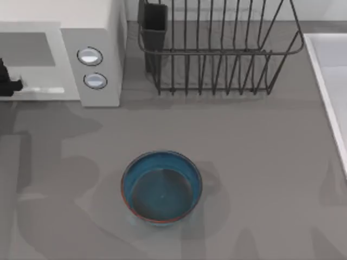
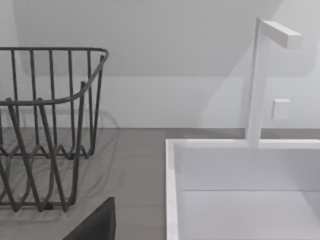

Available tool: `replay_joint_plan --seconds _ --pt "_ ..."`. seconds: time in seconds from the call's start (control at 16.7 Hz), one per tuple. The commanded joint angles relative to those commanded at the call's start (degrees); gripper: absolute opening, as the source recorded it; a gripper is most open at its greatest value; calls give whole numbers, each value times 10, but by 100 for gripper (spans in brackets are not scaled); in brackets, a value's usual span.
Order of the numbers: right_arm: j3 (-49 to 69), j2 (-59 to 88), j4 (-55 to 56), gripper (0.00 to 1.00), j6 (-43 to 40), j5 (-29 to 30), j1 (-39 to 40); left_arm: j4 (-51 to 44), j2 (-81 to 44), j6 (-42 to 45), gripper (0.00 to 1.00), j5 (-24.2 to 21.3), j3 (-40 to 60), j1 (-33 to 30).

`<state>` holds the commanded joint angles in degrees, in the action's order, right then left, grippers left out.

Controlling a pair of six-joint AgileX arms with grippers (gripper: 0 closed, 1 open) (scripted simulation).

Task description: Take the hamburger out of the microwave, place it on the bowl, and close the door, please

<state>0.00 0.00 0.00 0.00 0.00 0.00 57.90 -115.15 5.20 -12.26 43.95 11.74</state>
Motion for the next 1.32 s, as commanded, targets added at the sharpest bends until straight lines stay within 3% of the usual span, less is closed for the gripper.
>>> replay_joint_plan --seconds 0.24,0.54,0.72,0.96,1.32 --pt "0 0 0 100 0 0 0 -75 73 1 0 1 4 1" --pt "0 0 0 100 0 0 0 -76 74 2 0 2 3 -1" --pt "0 0 0 100 0 0 0 -70 66 -5 0 39 -8 -38" --pt "0 0 0 100 0 0 0 -48 44 -34 0 172 -42 -173" --pt "0 0 0 100 0 0 0 8 13 -115 0 462 -115 -511"
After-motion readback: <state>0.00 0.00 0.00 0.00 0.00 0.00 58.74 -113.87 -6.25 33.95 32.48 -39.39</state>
